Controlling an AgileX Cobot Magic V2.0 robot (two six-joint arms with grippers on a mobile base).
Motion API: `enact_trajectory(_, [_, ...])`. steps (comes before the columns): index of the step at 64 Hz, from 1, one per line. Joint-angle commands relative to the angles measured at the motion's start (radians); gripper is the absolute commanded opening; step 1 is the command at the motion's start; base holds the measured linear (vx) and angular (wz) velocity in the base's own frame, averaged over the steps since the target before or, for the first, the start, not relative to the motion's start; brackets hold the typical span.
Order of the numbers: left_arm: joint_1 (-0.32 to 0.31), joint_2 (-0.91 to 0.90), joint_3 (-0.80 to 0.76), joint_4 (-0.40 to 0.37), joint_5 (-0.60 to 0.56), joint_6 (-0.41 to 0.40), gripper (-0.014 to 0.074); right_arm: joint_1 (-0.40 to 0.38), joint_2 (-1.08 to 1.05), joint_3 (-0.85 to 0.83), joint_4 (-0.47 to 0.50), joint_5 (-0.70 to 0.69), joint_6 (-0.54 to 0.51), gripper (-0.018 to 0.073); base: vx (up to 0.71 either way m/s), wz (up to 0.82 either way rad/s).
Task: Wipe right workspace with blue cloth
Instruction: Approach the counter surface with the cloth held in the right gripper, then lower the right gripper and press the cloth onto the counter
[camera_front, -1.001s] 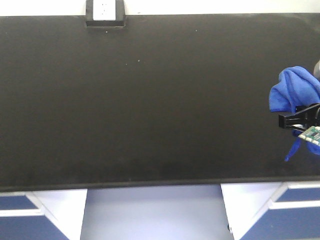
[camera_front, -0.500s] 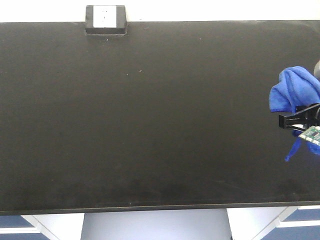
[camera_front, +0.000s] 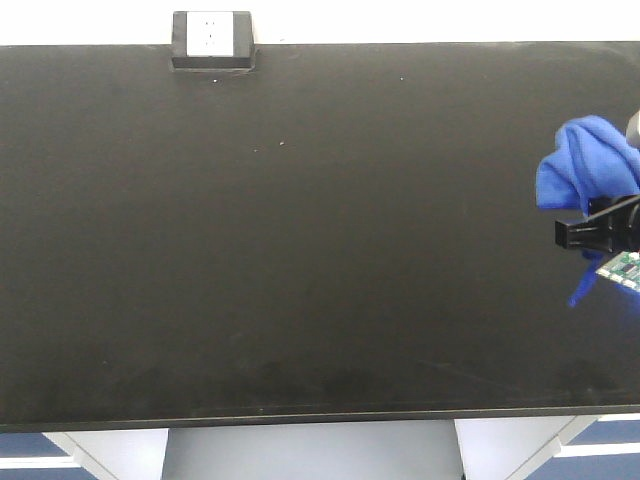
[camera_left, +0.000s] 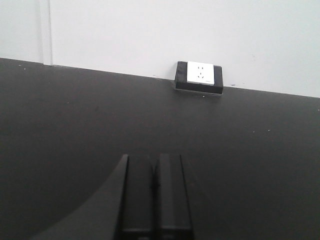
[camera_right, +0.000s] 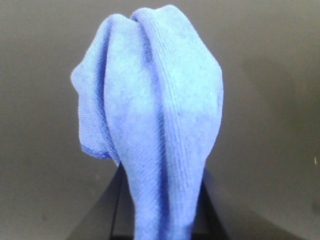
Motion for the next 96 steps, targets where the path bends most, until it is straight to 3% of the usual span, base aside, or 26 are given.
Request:
enact_trajectory(1, [-0.004, -0.007, 0.031, -0.006, -0.083, -0.008, -0.0006, 0.002, -0.008, -0.031, -0.039, -0.075, -0.002, 0.0000, 0.00, 0.00])
enact_trajectory(17, [-0.004, -0.007, 0.031, -0.006, -0.083, -0.008, -0.0006, 0.002, -0.007, -0.031, -0.033, -0.112, 0.005, 0.0000, 0.00, 0.00])
enact_trajectory(25, [-0.004, -0.007, 0.031, -0.006, -0.083, -0.008, -0.0006, 0.002, 0.003, -0.031, 0.026, -0.189, 0.018, 0.0000, 0.00, 0.00])
enact_trajectory(38, [-0.004, -0.007, 0.031, -0.006, -0.083, -0.008, -0.0006, 0.002, 0.170, -0.031, 0.042, -0.200, -0.035, 0.0000, 0.00, 0.00])
enact_trajectory(45, [-0.004, -0.007, 0.031, -0.006, -0.083, -0.008, -0.0006, 0.002, 0.299, -0.031, 0.041, -0.280, -0.063, 0.0000, 0.00, 0.00])
enact_trajectory(59, [-0.004, -0.007, 0.031, -0.006, -0.083, -0.008, -0.0006, 0.002, 0.551, -0.031, 0.042, -0.568, -0.061, 0.0000, 0.00, 0.00])
enact_trajectory(67, [-0.004, -0.007, 0.031, -0.006, -0.083, -0.008, -0.0006, 0.011, 0.663, -0.031, 0.042, -0.642, -0.056, 0.0000, 0.00, 0.00])
enact_trajectory(74, [-0.004, -0.007, 0.031, -0.006, -0.083, -0.008, -0.0006, 0.069, 0.729, -0.031, 0.039, -0.645, -0.056, 0.0000, 0.00, 0.00])
enact_trajectory(89, [-0.004, -0.007, 0.031, -0.006, -0.083, -0.008, -0.0006, 0.365, 0.752, -0.066, 0.053, -0.685, 0.013, 0.0000, 0.00, 0.00])
enact_trajectory(96, [-0.004, -0.007, 0.031, -0.006, -0.083, -0.008, -0.0006, 0.456, 0.759, -0.101, 0.054, -0.663, 0.016, 0.0000, 0.00, 0.00])
